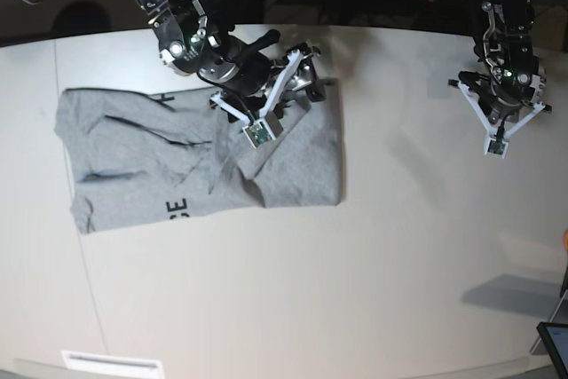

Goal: Fold the T-shirt properly

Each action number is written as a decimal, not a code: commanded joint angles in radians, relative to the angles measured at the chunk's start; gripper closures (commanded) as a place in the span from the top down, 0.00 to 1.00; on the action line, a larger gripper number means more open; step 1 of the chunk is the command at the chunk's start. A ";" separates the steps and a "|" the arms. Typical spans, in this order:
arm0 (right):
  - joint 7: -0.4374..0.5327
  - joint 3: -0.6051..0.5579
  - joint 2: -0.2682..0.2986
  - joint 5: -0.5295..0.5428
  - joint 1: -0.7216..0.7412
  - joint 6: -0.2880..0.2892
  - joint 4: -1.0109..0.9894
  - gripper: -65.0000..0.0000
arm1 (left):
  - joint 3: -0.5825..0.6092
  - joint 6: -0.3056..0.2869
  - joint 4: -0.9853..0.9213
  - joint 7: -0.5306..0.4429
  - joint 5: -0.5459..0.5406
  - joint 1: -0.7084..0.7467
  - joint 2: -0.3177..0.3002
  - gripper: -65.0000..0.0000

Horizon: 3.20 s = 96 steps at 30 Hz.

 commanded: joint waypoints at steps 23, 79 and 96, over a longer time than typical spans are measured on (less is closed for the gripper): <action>0.015 0.111 -0.009 0.011 -0.026 0.006 0.023 0.71 | -0.009 -0.002 0.015 -0.010 0.012 -0.010 -0.016 0.00; -0.022 -0.035 -0.003 0.008 0.042 0.003 0.008 0.71 | -0.009 -0.002 0.013 -0.010 0.016 -0.006 -0.016 0.00; -0.020 -0.035 -0.006 0.009 0.063 0.003 0.000 0.71 | -0.009 -0.002 0.012 -0.010 0.016 -0.004 -0.016 0.00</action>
